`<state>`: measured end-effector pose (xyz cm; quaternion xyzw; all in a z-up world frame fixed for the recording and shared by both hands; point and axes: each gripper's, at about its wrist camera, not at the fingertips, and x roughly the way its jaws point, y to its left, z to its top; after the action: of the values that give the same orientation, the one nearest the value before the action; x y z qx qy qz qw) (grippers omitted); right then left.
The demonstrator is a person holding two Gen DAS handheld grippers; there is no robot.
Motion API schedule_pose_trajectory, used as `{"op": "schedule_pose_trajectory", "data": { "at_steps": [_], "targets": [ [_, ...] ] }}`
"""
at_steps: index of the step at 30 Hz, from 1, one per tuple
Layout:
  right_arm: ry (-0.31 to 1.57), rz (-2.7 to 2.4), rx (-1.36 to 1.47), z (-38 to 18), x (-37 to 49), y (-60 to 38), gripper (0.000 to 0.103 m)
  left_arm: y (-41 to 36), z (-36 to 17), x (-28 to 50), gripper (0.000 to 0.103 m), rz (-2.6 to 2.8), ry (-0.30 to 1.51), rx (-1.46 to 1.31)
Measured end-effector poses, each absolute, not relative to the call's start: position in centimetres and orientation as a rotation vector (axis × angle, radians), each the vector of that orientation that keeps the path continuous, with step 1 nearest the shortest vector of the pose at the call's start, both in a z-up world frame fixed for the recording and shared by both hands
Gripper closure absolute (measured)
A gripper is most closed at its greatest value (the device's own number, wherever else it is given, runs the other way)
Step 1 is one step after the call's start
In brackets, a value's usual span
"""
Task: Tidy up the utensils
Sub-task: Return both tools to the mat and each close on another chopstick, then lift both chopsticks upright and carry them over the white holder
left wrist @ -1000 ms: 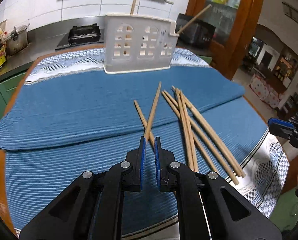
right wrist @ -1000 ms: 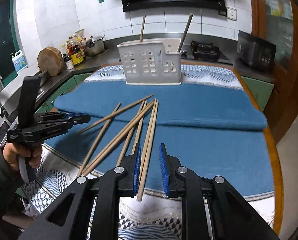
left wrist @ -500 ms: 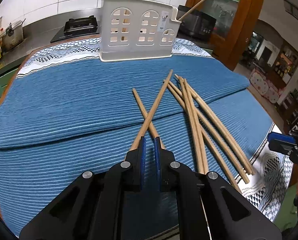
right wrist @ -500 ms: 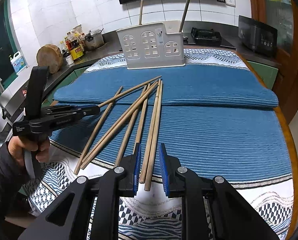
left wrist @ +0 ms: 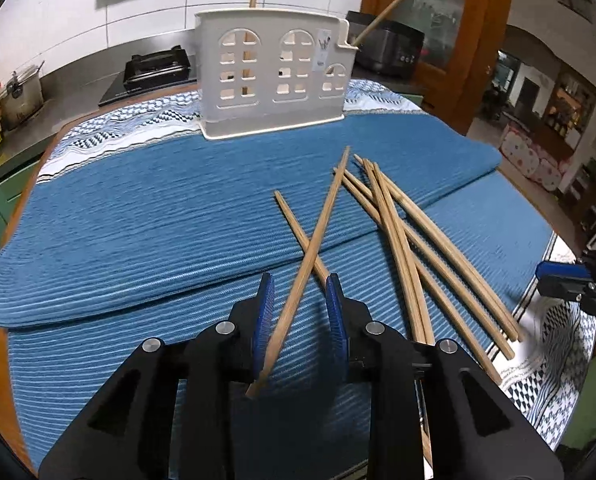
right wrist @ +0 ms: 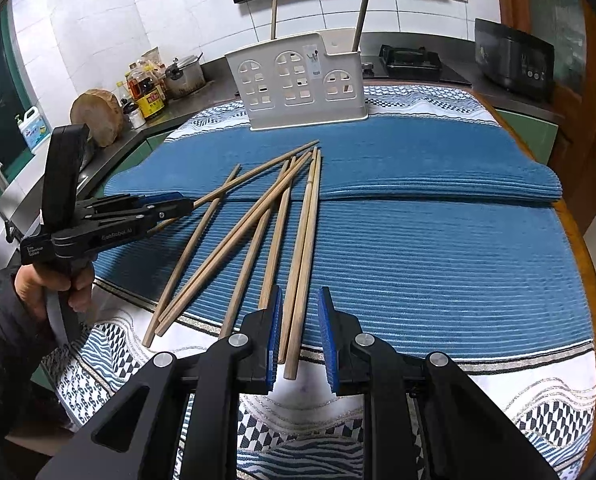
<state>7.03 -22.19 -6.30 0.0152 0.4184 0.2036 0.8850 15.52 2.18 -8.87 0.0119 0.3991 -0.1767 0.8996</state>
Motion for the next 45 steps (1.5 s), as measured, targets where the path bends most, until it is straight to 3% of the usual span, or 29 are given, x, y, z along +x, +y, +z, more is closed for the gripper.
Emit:
{"op": "schedule_pose_trajectory", "data": {
  "at_steps": [7,12,14,22,26,36,45],
  "targets": [
    [0.88,0.427,0.034,-6.6,7.2,-22.0,0.085,2.1,-9.7,15.9,0.077,-0.36,0.85,0.036],
    [0.888,0.428,0.042,-6.9,7.3,-22.0,0.085,2.1,-9.9,16.0,0.082,-0.362,0.852,0.037],
    [0.892,0.428,0.045,-7.0,7.4,-21.9,0.085,1.9,-9.9,16.0,0.088,-0.358,0.854,0.045],
    [0.904,0.428,0.059,-7.4,7.3,-22.0,0.085,1.5,-10.1,16.0,0.088,-0.353,0.853,0.082],
    [0.912,0.427,0.068,-7.8,7.4,-22.1,0.085,1.0,-10.2,16.0,0.098,-0.346,0.859,0.118],
    [0.933,0.421,0.066,-8.7,7.2,-22.1,0.085,1.8,-8.9,15.0,0.098,-0.316,0.838,0.068],
    [0.944,0.391,0.014,-9.6,7.2,-21.2,0.093,2.0,-6.2,13.5,0.098,-0.348,0.798,0.06]
  ]
}}
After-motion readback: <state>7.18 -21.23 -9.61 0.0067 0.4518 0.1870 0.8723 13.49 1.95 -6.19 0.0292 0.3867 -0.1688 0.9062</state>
